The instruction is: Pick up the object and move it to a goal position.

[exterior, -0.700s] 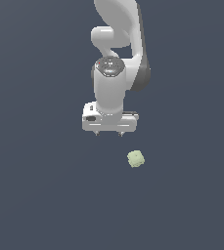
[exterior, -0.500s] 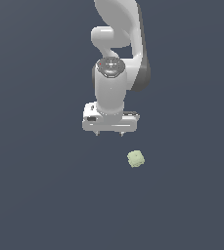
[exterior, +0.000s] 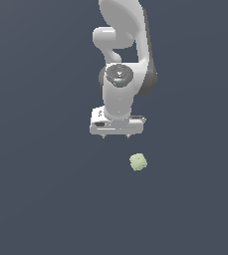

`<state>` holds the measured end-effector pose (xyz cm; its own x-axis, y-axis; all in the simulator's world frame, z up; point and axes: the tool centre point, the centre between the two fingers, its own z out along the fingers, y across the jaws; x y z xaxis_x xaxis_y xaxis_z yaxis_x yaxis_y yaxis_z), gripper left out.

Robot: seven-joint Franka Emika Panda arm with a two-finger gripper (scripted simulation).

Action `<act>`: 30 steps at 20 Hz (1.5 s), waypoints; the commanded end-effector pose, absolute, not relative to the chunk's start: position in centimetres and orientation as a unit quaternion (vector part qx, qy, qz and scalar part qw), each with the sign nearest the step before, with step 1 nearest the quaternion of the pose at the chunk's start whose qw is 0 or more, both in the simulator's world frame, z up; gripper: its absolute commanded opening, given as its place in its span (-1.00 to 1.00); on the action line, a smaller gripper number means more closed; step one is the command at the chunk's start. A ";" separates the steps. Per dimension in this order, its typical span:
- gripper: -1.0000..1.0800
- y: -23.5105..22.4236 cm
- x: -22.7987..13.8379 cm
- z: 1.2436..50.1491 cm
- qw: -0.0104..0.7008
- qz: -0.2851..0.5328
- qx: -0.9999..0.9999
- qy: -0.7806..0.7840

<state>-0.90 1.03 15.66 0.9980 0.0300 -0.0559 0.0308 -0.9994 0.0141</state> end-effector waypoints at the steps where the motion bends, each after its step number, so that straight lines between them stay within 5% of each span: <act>1: 0.92 1.2 -0.7 15.6 0.008 -0.027 0.999 0.018; 20: 0.92 10.2 4.8 9.8 0.002 -0.003 0.989 0.145; 30: 0.92 11.4 5.2 8.9 0.000 -0.001 0.987 0.160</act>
<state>5.22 11.40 8.97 0.9490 0.3153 -0.0017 0.3153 -0.9490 -0.0001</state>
